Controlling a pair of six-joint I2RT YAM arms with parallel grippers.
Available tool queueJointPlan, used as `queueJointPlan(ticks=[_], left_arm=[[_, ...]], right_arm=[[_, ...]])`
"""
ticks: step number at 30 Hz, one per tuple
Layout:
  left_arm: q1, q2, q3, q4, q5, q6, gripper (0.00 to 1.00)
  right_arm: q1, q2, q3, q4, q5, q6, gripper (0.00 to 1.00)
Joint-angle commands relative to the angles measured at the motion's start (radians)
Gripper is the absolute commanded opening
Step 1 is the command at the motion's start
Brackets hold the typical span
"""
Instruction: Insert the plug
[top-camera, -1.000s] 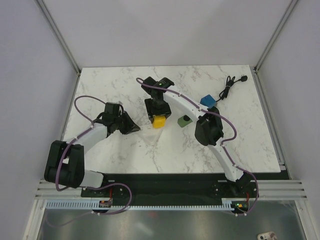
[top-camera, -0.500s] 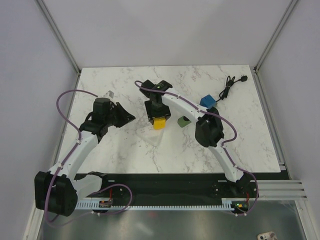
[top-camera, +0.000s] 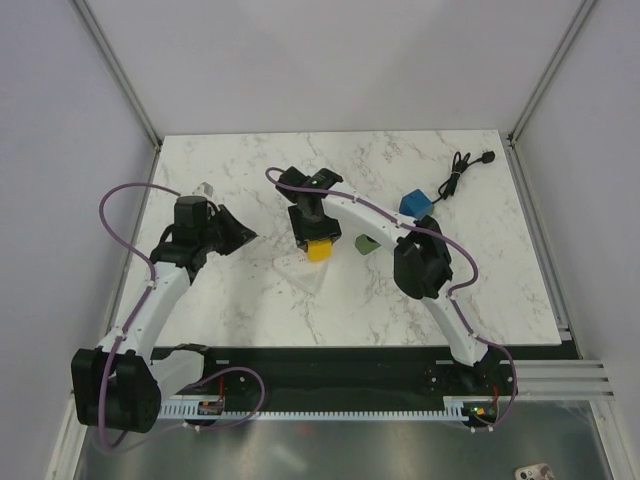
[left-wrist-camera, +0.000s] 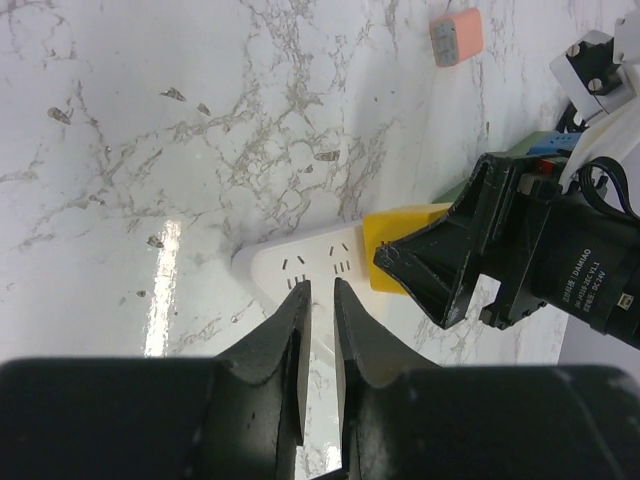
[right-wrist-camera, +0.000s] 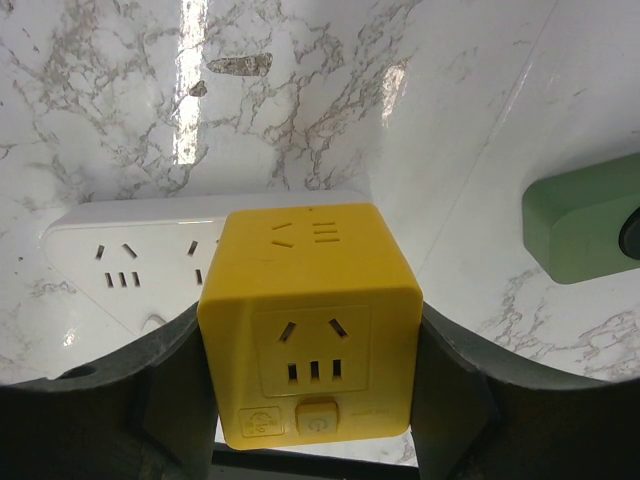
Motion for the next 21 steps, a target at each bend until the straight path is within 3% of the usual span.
queueJointPlan(ticks=[1, 21], left_arm=[[0.021, -0.025, 0.009, -0.011, 0.023, 0.055, 0.21], [0.041, -0.036, 0.015, -0.014, 0.052, 0.081, 0.25]], right_arm=[[0.026, 0.069, -0.079, -0.068, -0.02, 0.021, 0.0], [0.025, 0.128, -0.158, 0.005, -0.073, -0.004, 0.0]])
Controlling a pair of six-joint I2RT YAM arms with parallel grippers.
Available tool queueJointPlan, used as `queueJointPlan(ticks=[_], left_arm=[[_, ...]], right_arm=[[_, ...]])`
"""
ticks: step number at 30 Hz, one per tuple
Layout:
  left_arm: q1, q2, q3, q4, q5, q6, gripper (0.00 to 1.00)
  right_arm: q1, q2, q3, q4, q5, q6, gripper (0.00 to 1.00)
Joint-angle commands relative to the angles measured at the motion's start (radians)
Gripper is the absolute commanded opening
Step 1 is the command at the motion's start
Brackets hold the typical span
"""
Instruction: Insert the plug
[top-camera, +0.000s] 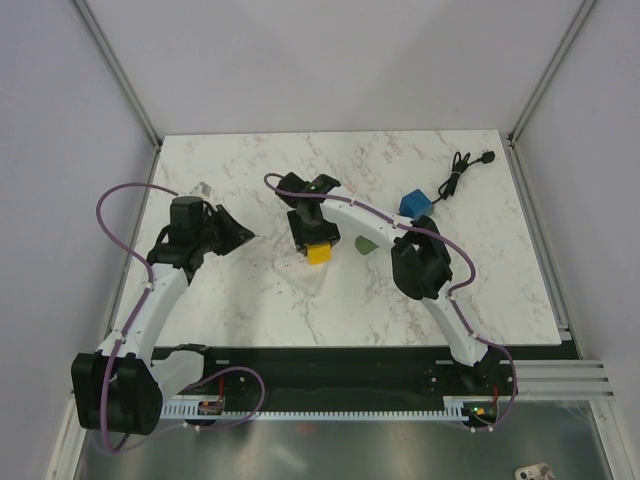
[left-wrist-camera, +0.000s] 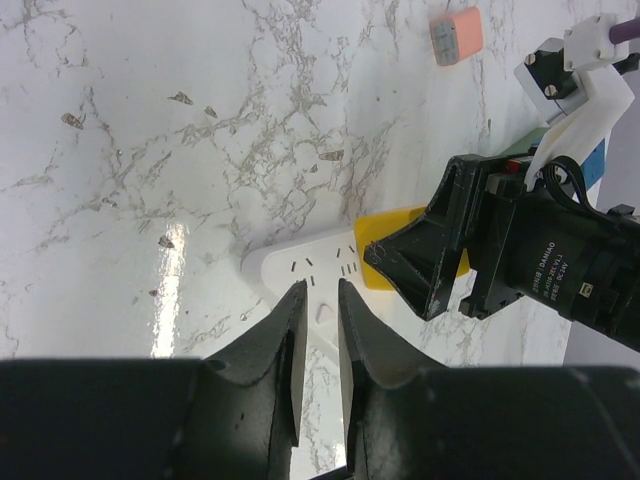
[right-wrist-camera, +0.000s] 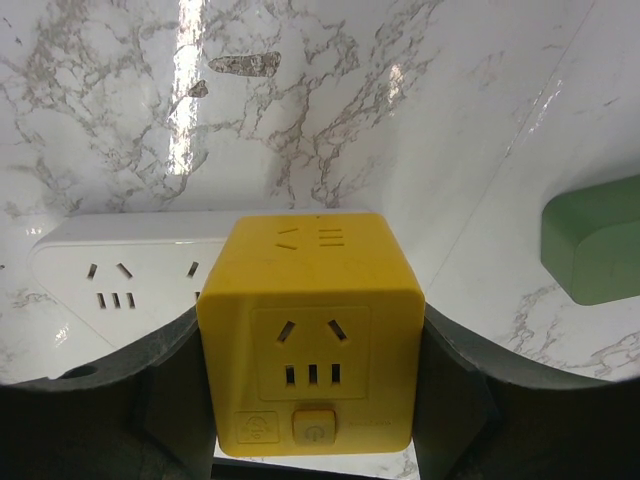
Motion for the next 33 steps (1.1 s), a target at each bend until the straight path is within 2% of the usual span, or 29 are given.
queueJointPlan(ticks=[1, 3, 7, 14, 15, 20, 21, 27, 33], left_arm=[[0.004, -0.02, 0.018, 0.003, 0.031, 0.045, 0.25], [0.004, -0.014, 0.025, 0.003, 0.037, 0.045, 0.26], [0.004, -0.017, 0.035, 0.004, 0.037, 0.05, 0.29], [0.004, 0.005, 0.065, 0.011, 0.043, 0.054, 0.35], [0.004, 0.009, 0.068, 0.015, 0.049, 0.051, 0.35], [0.004, 0.022, 0.09, 0.035, 0.046, 0.054, 0.49], [0.004, 0.025, 0.093, 0.035, 0.046, 0.057, 0.5], [0.004, 0.048, 0.113, 0.043, 0.055, 0.059, 0.57], [0.004, 0.054, 0.119, 0.046, 0.052, 0.074, 0.62]], right_arm=[[0.015, 0.13, -0.076, -0.06, -0.072, 0.009, 0.0], [0.013, 0.132, -0.053, -0.064, -0.05, 0.012, 0.01], [0.004, 0.119, 0.032, -0.069, -0.035, -0.005, 0.2], [-0.032, 0.105, 0.176, -0.067, -0.059, -0.079, 0.25], [-0.037, 0.105, 0.2, -0.067, -0.064, -0.087, 0.28], [-0.049, 0.075, 0.217, -0.043, -0.087, -0.12, 0.38], [-0.049, 0.066, 0.216, -0.04, -0.091, -0.123, 0.44], [-0.053, 0.014, 0.216, -0.018, -0.113, -0.159, 0.67], [-0.06, -0.033, 0.224, 0.028, -0.128, -0.183, 0.79]])
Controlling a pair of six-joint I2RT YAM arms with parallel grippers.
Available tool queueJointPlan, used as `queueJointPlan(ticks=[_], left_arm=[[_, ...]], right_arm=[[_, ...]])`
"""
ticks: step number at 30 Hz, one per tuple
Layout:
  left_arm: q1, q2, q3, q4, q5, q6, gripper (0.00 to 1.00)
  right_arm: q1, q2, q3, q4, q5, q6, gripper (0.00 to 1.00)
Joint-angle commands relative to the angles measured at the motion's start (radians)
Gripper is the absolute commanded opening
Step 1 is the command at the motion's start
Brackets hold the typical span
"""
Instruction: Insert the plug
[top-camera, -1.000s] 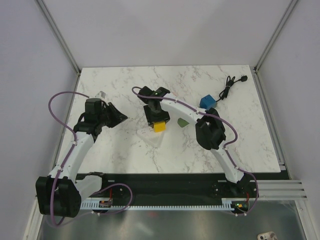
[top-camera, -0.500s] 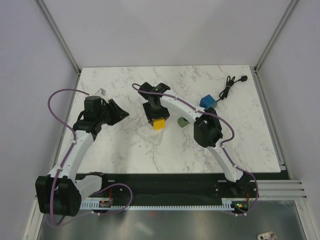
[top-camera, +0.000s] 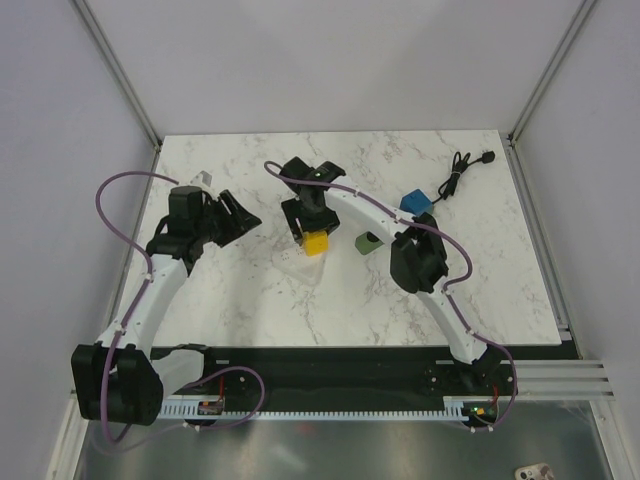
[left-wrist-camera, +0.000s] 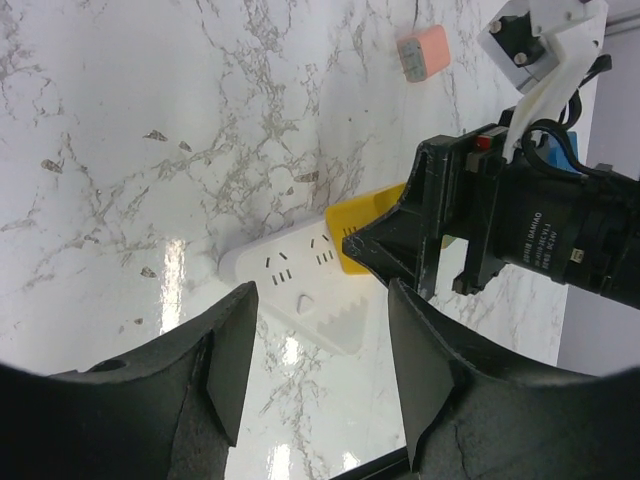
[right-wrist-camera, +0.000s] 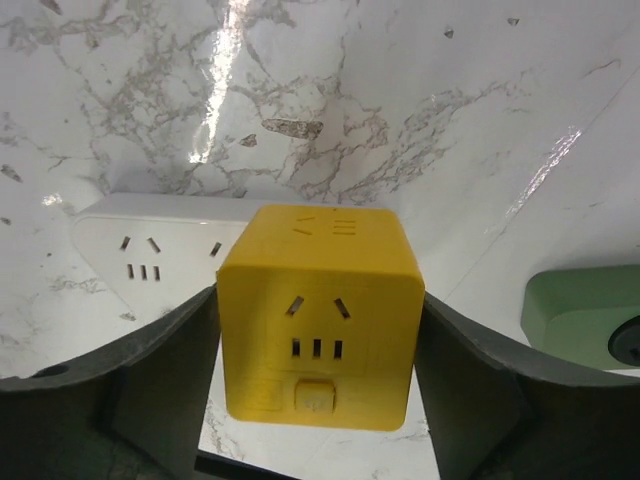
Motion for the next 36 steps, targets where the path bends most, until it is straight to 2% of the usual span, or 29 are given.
queueJointPlan(ticks=[1, 4, 7, 11, 21, 26, 27, 30, 32, 36], left_arm=[[0.004, 0.006, 0.046, 0.035, 0.027, 0.054, 0.62], [0.004, 0.006, 0.057, 0.032, 0.038, 0.063, 0.64], [0.004, 0.008, 0.074, 0.03, 0.047, 0.07, 0.66], [0.004, 0.024, 0.091, 0.023, 0.07, 0.092, 0.68], [0.004, 0.087, 0.08, 0.018, 0.153, 0.14, 0.67], [0.004, 0.084, 0.074, 0.018, 0.17, 0.14, 0.66], [0.002, 0.086, 0.073, 0.019, 0.176, 0.14, 0.66], [0.002, 0.097, 0.07, 0.021, 0.184, 0.14, 0.65], [0.002, 0.109, 0.074, 0.021, 0.187, 0.14, 0.65], [0.002, 0.121, 0.08, 0.021, 0.196, 0.14, 0.64]], right_arm=[[-0.009, -0.104, 0.056, 0.045, -0.024, -0.031, 0.82], [-0.018, -0.113, 0.067, 0.053, -0.021, -0.037, 0.91], [-0.036, -0.122, 0.073, 0.067, 0.004, -0.047, 0.92], [-0.076, -0.153, 0.034, 0.162, 0.109, -0.066, 0.92], [-0.2, -0.098, -0.003, 0.338, 0.139, -0.14, 0.85], [-0.259, -0.023, -0.008, 0.395, 0.096, -0.199, 0.79], [-0.266, -0.006, -0.008, 0.404, 0.082, -0.207, 0.75], [-0.294, 0.025, -0.011, 0.438, 0.0, -0.224, 0.69], [-0.306, 0.033, -0.019, 0.466, -0.048, -0.239, 0.69], [-0.319, 0.065, -0.037, 0.495, -0.047, -0.261, 0.69]])
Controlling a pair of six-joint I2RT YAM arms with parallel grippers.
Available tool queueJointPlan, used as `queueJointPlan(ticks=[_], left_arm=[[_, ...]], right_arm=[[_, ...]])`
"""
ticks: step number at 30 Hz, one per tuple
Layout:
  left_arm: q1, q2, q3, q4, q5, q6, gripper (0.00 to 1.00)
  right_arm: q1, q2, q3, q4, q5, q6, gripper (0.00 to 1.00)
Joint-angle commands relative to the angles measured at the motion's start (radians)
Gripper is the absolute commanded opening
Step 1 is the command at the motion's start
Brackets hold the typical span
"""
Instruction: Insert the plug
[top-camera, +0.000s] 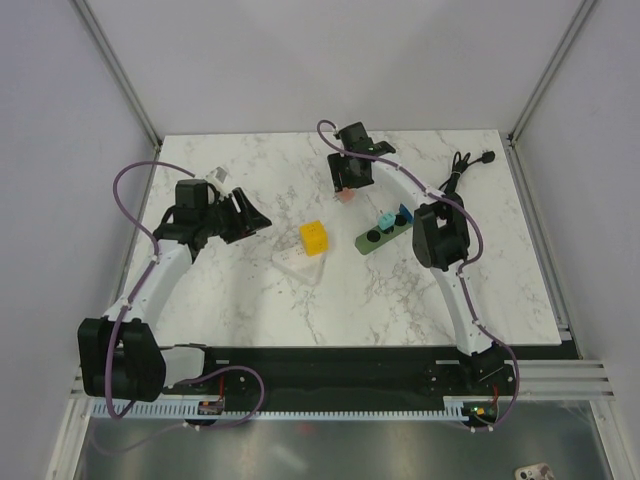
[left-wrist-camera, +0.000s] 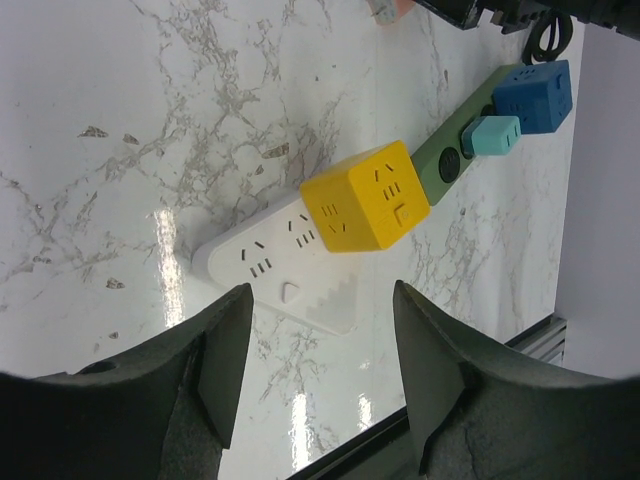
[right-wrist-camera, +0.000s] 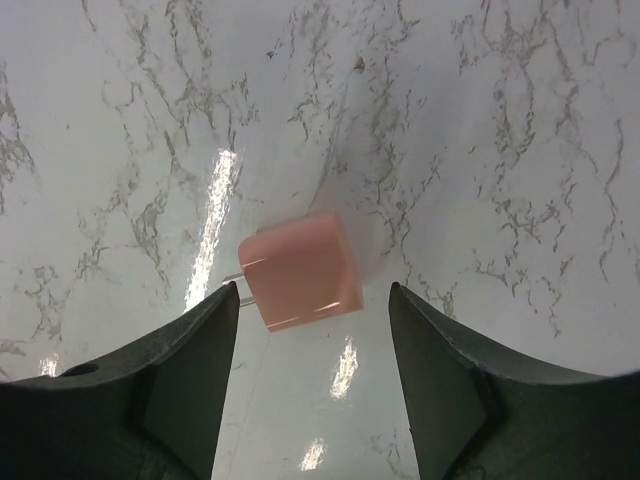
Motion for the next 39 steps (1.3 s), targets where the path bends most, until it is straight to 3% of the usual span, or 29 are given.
queueJointPlan(ticks=[1, 10, 13, 14, 17, 22, 26, 29, 34, 39], left_arm=[[0.002, 0.013, 0.031, 0.022, 0.04, 0.043, 0.64], [0.002, 0.027, 0.038, 0.022, 0.04, 0.043, 0.64], [0.002, 0.038, 0.04, 0.026, 0.051, 0.04, 0.63], [0.002, 0.041, 0.041, 0.028, 0.055, 0.037, 0.63], [0.002, 0.047, 0.04, 0.032, 0.073, 0.033, 0.61], [0.002, 0.035, 0.032, 0.055, 0.139, 0.032, 0.61], [-0.009, 0.015, 0.044, 0.085, 0.208, 0.03, 0.61], [-0.038, 0.0, 0.072, 0.085, 0.235, 0.02, 0.64], [-0.119, -0.043, 0.089, 0.114, 0.239, 0.027, 0.68], [-0.122, -0.06, 0.089, 0.16, 0.356, 0.021, 0.68]], right_arm=[[-0.01, 0.019, 0.003, 0.081, -0.045, -0.043, 0.69], [-0.034, 0.057, -0.017, 0.107, -0.123, -0.051, 0.66], [-0.036, 0.053, -0.028, 0.113, -0.134, -0.051, 0.52], [-0.036, 0.051, -0.027, 0.114, -0.135, -0.049, 0.41], [-0.036, 0.012, -0.028, 0.113, -0.141, -0.031, 0.26], [-0.036, -0.119, -0.072, 0.107, -0.148, 0.034, 0.1], [-0.036, -0.302, -0.225, 0.082, -0.089, 0.199, 0.03], [-0.025, -0.439, -0.4, 0.142, -0.218, 0.336, 0.0], [0.059, -0.637, -0.64, 0.37, -0.371, 0.507, 0.0], [0.082, -0.786, -0.839, 0.616, -0.562, 0.669, 0.0]])
